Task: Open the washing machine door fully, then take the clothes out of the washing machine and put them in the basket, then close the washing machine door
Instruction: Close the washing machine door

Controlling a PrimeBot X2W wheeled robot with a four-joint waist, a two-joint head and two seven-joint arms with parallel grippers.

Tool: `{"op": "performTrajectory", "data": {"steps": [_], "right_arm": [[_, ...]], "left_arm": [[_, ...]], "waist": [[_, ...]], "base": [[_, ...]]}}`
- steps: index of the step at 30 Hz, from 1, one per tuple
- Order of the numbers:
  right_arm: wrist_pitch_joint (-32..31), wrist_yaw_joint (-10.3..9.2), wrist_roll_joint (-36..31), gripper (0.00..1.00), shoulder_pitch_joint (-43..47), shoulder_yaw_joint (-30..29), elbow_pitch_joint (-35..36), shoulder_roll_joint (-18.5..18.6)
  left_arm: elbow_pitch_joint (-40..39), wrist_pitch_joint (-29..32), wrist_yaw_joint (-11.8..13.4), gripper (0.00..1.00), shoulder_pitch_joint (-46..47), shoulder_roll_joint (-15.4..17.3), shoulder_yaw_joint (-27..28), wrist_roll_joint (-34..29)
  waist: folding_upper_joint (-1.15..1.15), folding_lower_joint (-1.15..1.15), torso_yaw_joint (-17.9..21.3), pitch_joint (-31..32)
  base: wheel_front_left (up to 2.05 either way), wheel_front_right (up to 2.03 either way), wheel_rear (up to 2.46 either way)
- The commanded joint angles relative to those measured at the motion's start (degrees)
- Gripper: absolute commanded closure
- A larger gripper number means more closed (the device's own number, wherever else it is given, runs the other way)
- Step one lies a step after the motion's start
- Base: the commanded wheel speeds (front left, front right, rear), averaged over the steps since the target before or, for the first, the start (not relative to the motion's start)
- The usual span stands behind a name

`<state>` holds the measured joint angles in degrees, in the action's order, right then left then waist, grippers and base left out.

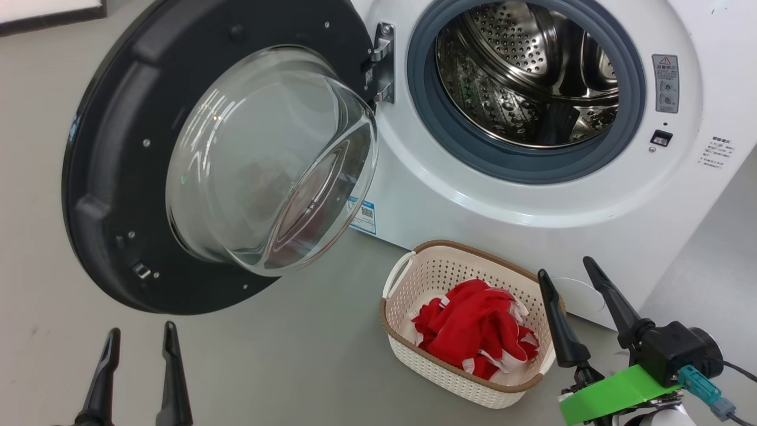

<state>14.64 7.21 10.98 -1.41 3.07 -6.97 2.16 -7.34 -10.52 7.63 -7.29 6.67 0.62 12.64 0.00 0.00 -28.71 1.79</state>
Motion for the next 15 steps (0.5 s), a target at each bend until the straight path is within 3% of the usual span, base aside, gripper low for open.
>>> {"op": "performTrajectory", "data": {"steps": [1, 9, 10, 11, 12, 15], "right_arm": [[0.36, 0.28, -0.26, 0.00, -2.20, 1.78, 1.16, 0.72], [0.36, 0.28, -0.12, 0.00, -2.29, 2.33, 0.55, 0.72], [0.36, 0.28, -0.10, 0.00, -2.27, 2.35, 0.53, 0.72], [0.36, 0.28, -0.08, 0.00, -2.24, 2.36, 0.51, 0.72], [0.36, 0.28, -0.07, 0.00, -2.22, 2.35, 0.48, 0.72], [0.36, 0.28, -0.20, 0.00, -2.28, 2.13, 0.38, 0.72]], "left_arm": [[-1.90, -0.63, 0.47, 0.00, 0.40, 0.68, 2.30, -0.31], [-2.24, -1.30, 0.79, 0.00, 0.25, 0.75, 2.39, -0.07], [-2.32, -1.38, 0.85, 0.21, 0.31, 0.75, 2.40, -0.06], [-2.52, -1.60, 0.89, 0.92, 0.49, 0.75, 2.47, -0.03], [-2.70, -1.79, 0.92, 1.00, 0.67, 0.83, 2.53, -0.07], [-3.59, -2.83, 0.97, 1.00, 3.23, 1.75, 3.38, -0.44]], "waist": [[0.00, 0.00, 0.00, 0.02], [0.00, 0.00, 0.13, 0.23], [0.00, 0.00, 0.15, 0.25], [0.00, 0.00, 0.18, 0.27], [0.00, 0.00, 0.20, 0.30], [0.00, 0.00, 0.24, 0.12]], "base": [[0.00, 0.00, 0.00], [0.00, 0.00, 0.00], [0.00, 0.00, 0.00], [0.00, 0.00, 0.00], [0.00, 0.00, 0.00], [0.00, 0.00, 0.00]]}}
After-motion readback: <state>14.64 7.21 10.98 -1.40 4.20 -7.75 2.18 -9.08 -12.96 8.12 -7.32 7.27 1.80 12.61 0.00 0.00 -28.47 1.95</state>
